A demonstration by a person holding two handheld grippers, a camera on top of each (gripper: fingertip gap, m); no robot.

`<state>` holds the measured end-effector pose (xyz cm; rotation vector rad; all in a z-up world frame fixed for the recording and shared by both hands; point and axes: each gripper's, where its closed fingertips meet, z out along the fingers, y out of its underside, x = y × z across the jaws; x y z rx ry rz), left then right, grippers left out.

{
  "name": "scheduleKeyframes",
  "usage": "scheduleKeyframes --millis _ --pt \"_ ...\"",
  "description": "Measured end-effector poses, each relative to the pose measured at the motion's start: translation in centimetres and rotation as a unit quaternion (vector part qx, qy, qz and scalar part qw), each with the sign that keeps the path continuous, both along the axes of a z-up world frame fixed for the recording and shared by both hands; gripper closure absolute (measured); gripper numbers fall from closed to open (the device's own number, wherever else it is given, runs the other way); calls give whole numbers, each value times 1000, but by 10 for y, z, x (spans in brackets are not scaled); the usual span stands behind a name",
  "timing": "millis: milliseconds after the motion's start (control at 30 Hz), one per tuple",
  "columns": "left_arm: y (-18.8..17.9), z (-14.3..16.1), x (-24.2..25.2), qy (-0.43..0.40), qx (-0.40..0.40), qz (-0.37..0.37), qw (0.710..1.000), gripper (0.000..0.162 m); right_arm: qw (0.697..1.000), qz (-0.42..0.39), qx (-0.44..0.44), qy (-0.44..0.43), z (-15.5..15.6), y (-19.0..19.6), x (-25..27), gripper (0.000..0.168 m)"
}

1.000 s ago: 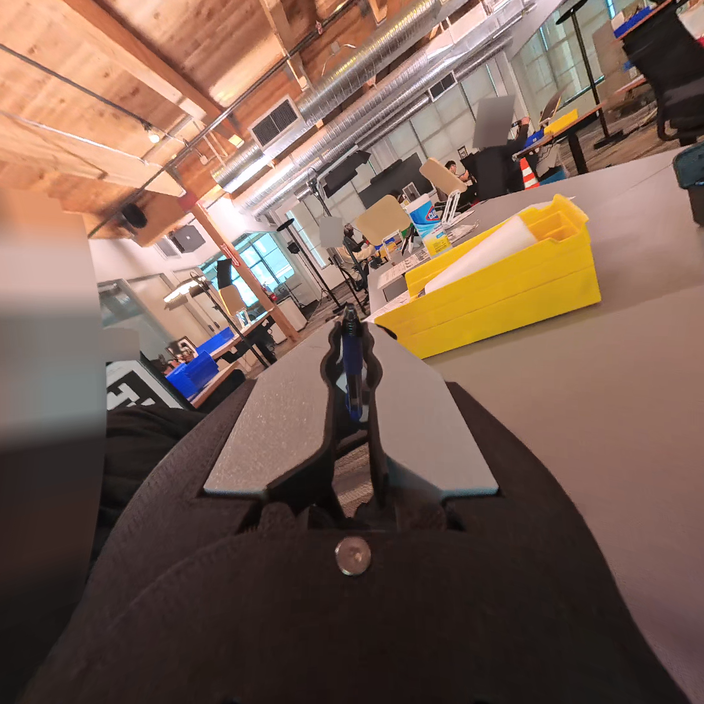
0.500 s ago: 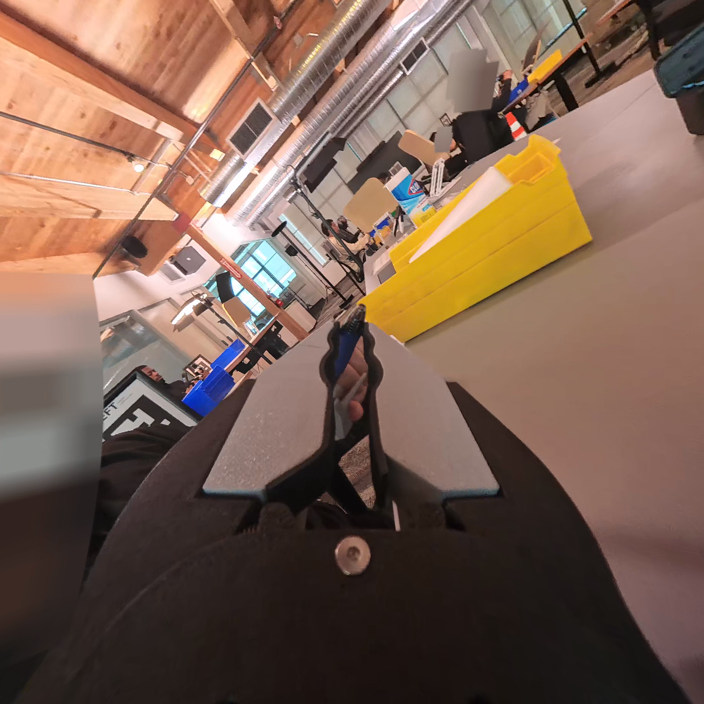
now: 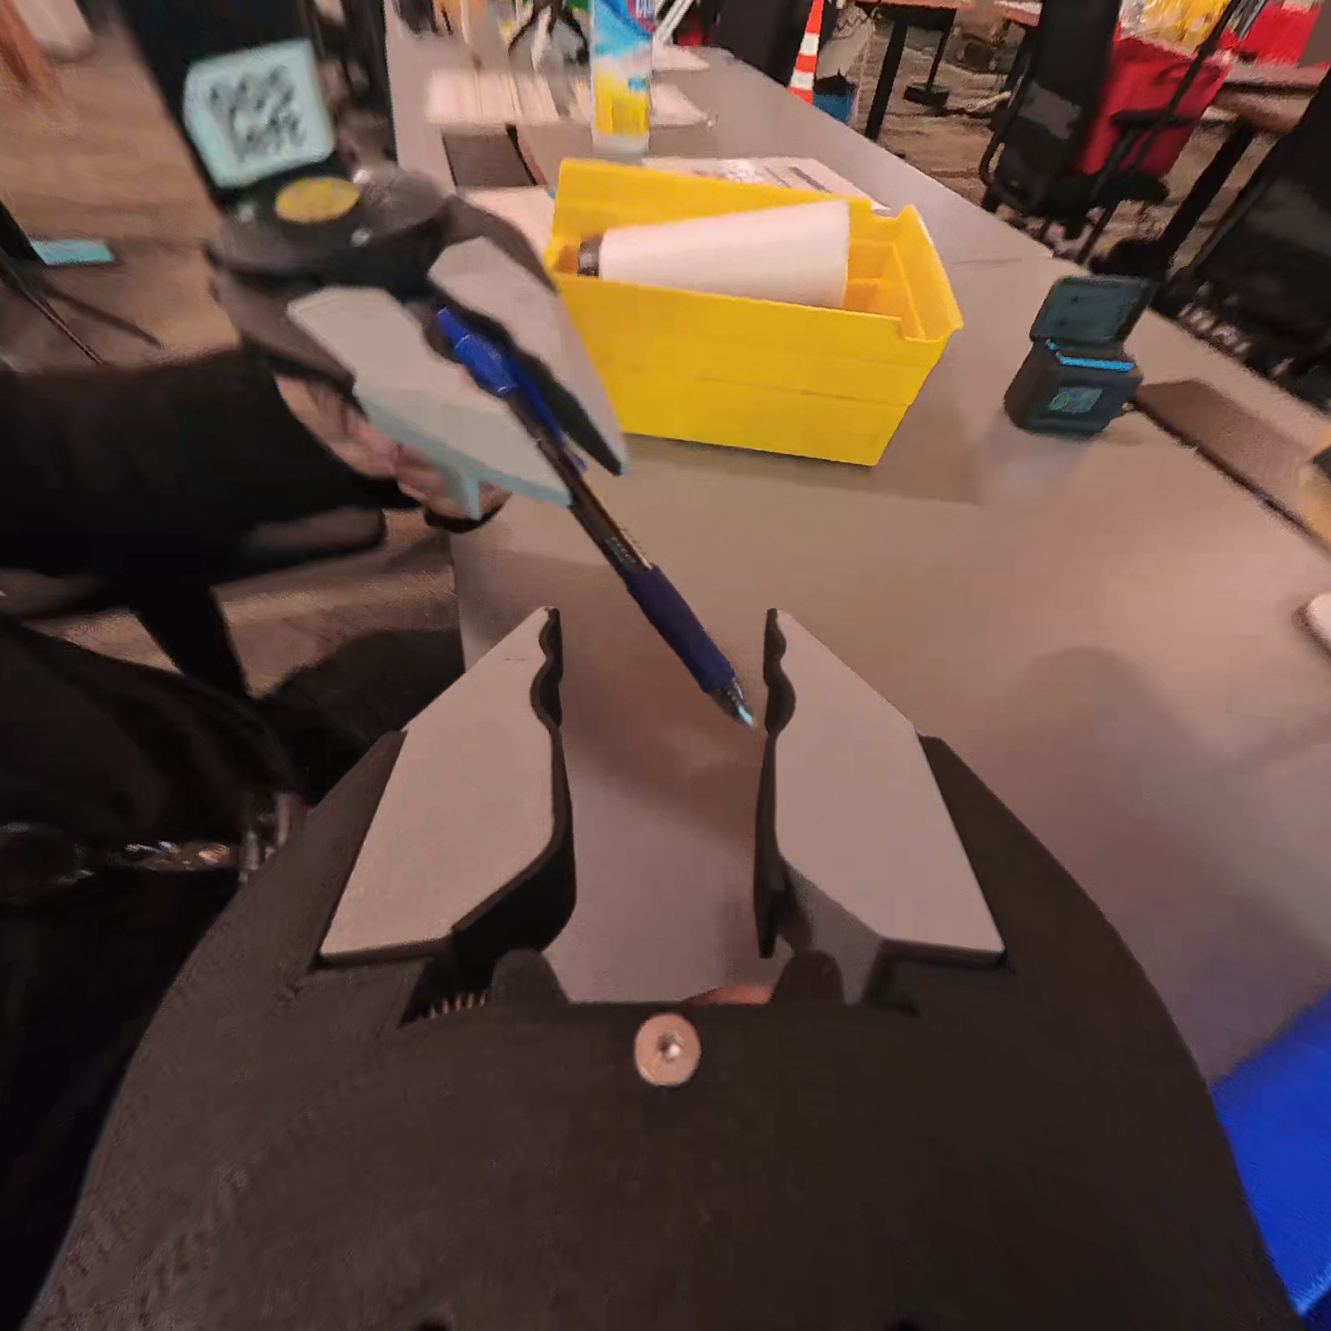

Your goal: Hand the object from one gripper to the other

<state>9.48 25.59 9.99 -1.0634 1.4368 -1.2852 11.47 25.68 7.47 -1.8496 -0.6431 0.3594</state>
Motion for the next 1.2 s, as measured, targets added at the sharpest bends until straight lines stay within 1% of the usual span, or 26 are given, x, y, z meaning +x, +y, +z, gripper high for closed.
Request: scheduleKeyframes --millis 67,100,167,200,233,300,333,367,400,433,467,533,600,667,733,800,833,900,967,1000,1067,1200 --pt "-4 -7 -1 34 -54 -34 997 150 998 0 18 -58 -5 1 -8 117" --pt "-7 -9 -2 45 -77 -49 995 150 997 4 23 -77 -8 1 -12 121" --pt "-8 -10 -2 57 -119 -64 989 150 995 30 18 -92 -17 -1 -25 125" --pt "-10 -12 -2 71 -139 -78 985 150 994 40 12 -97 -21 -1 -29 135" --pt "-12 -15 -3 82 -155 -87 981 150 994 45 7 -101 -26 -1 -32 157" --pt "-6 -16 -1 78 -157 -77 982 150 995 49 -10 -87 -32 1 -36 160" --pt "-3 -16 -1 75 -148 -67 984 149 996 50 -22 -67 -34 3 -38 160" --pt "2 -15 0 70 -133 -49 987 147 997 55 -39 -38 -35 4 -40 160" --pt "8 -13 -1 63 -114 -31 991 139 997 59 -56 -3 -36 4 -42 160" --pt "13 -10 -3 56 -93 -15 994 126 995 62 -75 36 -35 5 -43 160" --pt "17 -7 -6 50 -66 -1 997 120 991 65 -90 76 -33 5 -42 160" --pt "29 -2 -11 35 13 45 998 116 978 72 -111 162 -24 6 -40 160" --pt "39 5 -16 16 100 92 991 110 957 77 -133 245 -15 6 -37 160" --pt "43 14 -21 -7 184 129 974 104 937 78 -151 305 -10 7 -32 160" --pt "39 21 -24 -35 273 150 950 105 918 82 -172 349 -7 7 -30 160" --pt "36 20 -26 -48 384 173 906 106 893 104 -198 391 -2 2 -35 160" --pt "37 17 -26 -46 439 184 878 107 882 113 -212 406 -1 0 -37 160" --pt "36 11 -25 -47 545 199 813 108 868 122 -230 423 -1 -1 -41 160" --pt "31 6 -23 -58 626 204 751 113 861 123 -251 424 -5 -2 -45 160" --pt "28 3 -22 -64 653 203 727 115 858 125 -259 425 -6 -3 -46 160" --pt "24 -2 -17 -71 681 203 700 117 852 125 -272 430 -9 -3 -48 160" --pt "23 -22 -8 -67 717 186 668 121 838 145 -301 432 -14 -8 -57 160"
